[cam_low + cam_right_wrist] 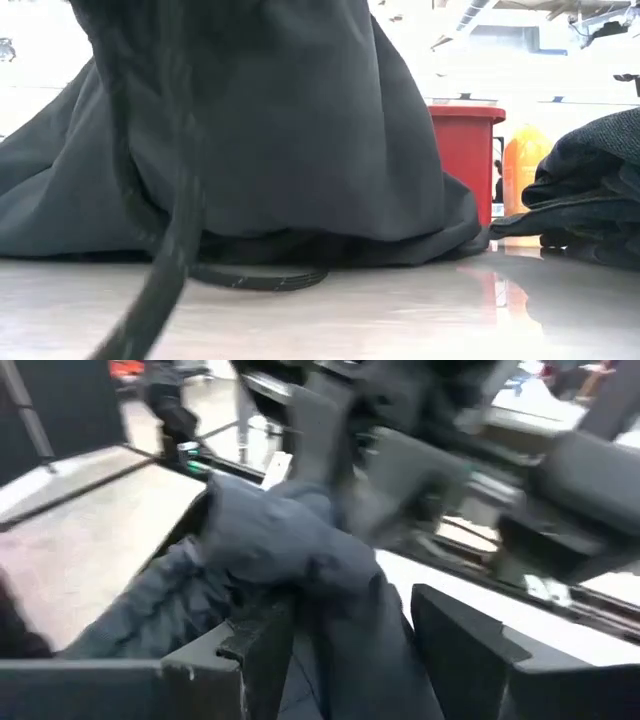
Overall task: Fold laundry
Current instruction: Fold the gray shorts
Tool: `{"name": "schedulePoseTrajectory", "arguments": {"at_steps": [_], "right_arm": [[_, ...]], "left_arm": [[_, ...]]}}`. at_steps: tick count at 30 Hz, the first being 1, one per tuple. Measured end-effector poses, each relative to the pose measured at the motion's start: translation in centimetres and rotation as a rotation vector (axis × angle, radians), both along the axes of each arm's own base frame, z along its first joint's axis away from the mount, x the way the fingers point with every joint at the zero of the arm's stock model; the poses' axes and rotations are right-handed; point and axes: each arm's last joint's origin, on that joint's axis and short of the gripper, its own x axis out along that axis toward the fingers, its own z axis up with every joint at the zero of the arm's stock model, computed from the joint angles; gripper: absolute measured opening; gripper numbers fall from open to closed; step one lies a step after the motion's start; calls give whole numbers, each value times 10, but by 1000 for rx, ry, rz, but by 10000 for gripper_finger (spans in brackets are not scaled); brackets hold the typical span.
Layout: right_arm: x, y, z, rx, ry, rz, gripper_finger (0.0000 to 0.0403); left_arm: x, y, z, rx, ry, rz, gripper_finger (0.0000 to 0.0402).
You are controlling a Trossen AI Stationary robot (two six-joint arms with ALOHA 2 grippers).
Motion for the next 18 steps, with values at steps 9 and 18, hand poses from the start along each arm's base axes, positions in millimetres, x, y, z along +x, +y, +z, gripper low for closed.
{"name": "schedulePoseTrajectory", "arguments": {"at_steps": [9, 18], "right_arm": [[-2, 6, -2, -9, 6, -1, 230], [0, 3, -1, -41, -23, -36, 230]], "left_arm": [[2, 4, 3, -14, -17, 20, 5], [2, 2, 3, -95, 3, 5, 5]]}}
